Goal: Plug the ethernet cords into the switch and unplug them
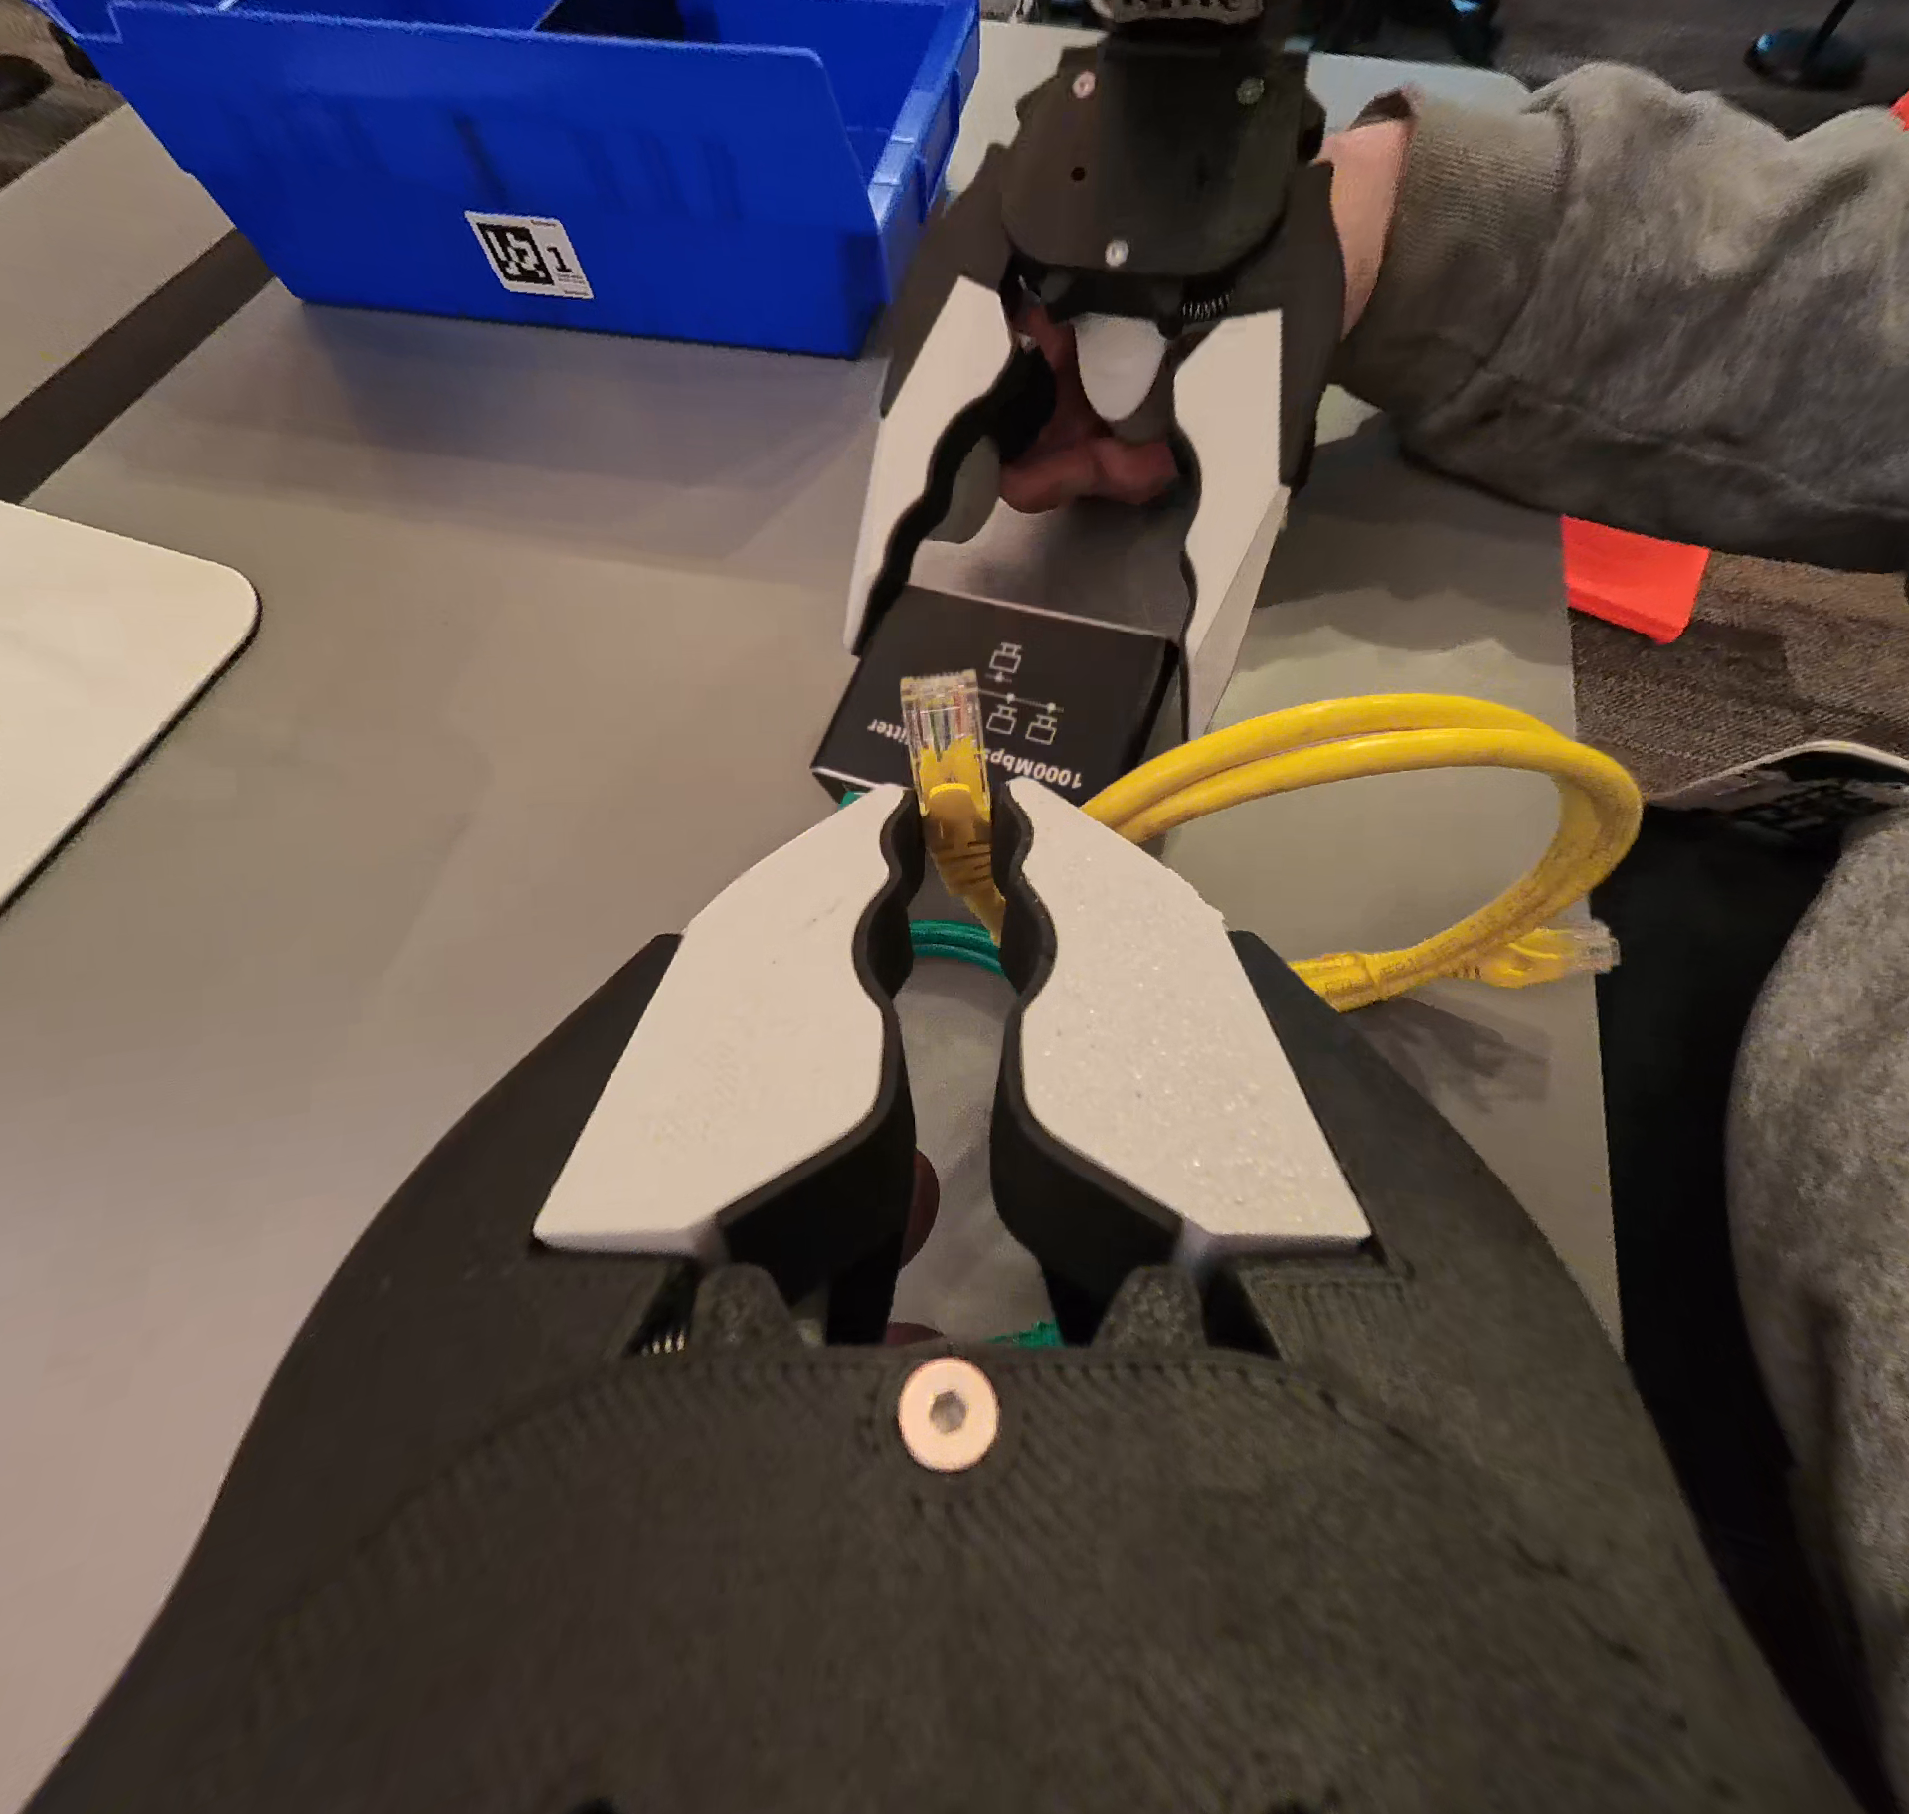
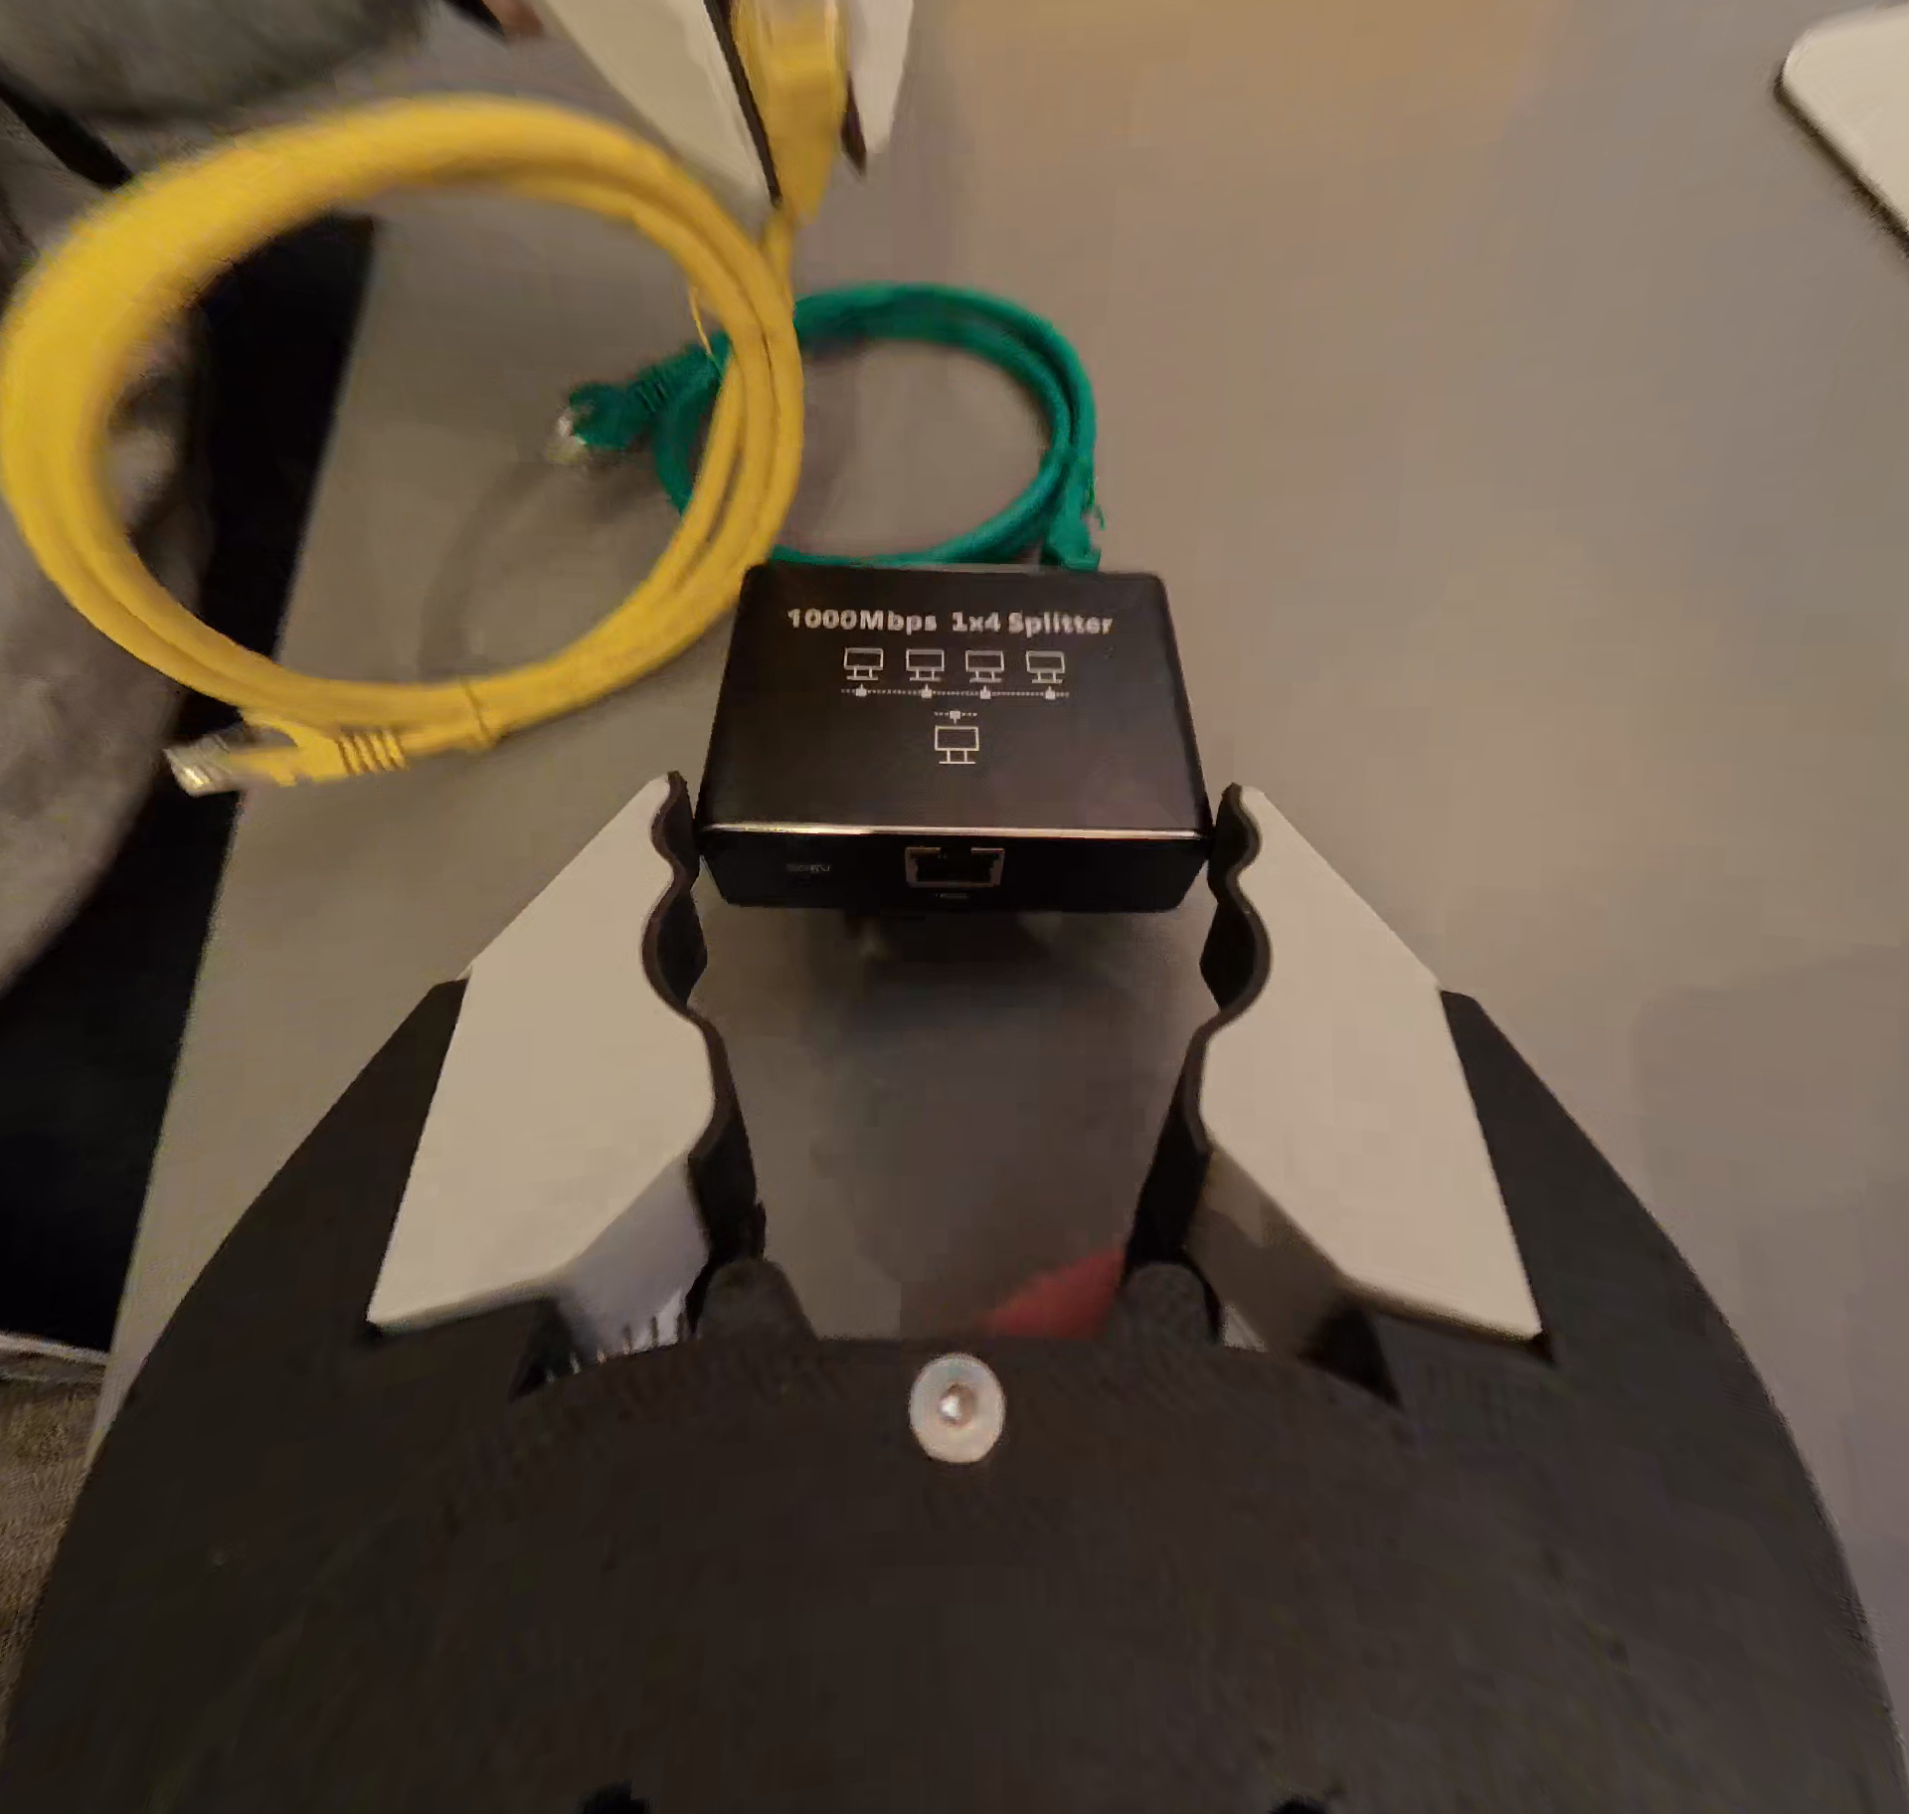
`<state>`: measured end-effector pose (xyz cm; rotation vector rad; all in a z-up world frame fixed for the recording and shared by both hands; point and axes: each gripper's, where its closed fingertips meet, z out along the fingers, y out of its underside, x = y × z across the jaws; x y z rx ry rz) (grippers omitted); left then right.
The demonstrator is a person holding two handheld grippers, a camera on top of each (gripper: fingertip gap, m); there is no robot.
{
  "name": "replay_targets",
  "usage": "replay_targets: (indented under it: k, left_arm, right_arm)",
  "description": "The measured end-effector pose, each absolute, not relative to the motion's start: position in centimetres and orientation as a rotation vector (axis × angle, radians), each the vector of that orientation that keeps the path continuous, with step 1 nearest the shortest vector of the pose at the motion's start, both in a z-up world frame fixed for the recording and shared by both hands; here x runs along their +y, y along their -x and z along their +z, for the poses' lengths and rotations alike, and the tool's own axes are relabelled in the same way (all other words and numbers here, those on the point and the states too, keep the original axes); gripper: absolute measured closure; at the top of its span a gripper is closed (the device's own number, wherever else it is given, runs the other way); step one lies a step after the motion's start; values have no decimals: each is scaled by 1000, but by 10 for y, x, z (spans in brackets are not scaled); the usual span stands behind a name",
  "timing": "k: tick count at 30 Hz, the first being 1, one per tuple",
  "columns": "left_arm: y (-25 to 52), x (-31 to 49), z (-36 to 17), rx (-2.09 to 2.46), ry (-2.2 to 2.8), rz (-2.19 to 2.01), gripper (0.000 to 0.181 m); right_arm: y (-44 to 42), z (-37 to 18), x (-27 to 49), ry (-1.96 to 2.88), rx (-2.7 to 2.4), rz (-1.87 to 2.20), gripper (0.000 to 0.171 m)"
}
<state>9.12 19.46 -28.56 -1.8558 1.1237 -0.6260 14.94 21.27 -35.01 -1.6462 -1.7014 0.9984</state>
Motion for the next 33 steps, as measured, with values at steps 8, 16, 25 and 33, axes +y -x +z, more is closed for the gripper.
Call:
replay_targets:
  k: [8, 16, 25, 33]
  left_arm:
    - [-89, 198, -282, 1180, 1838, -501, 169]
    - [-95, 204, -272, 1282, 1805, -197, 169]
    - [-93, 218, -266, 1384, 1695, 238, 169]
    - [-90, 225, -236, 1319, 1489, 292, 165]
  right_arm:
    - [-180, -368, 221, 1784, -1799, 660, 69]
    - [-127, -234, 203, 1721, -1278, 1235, 123]
    - [-90, -252, 205, 1852, -1260, 1287, 158]
    - [-89, -225, 211, 1695, -1036, 1598, 161]
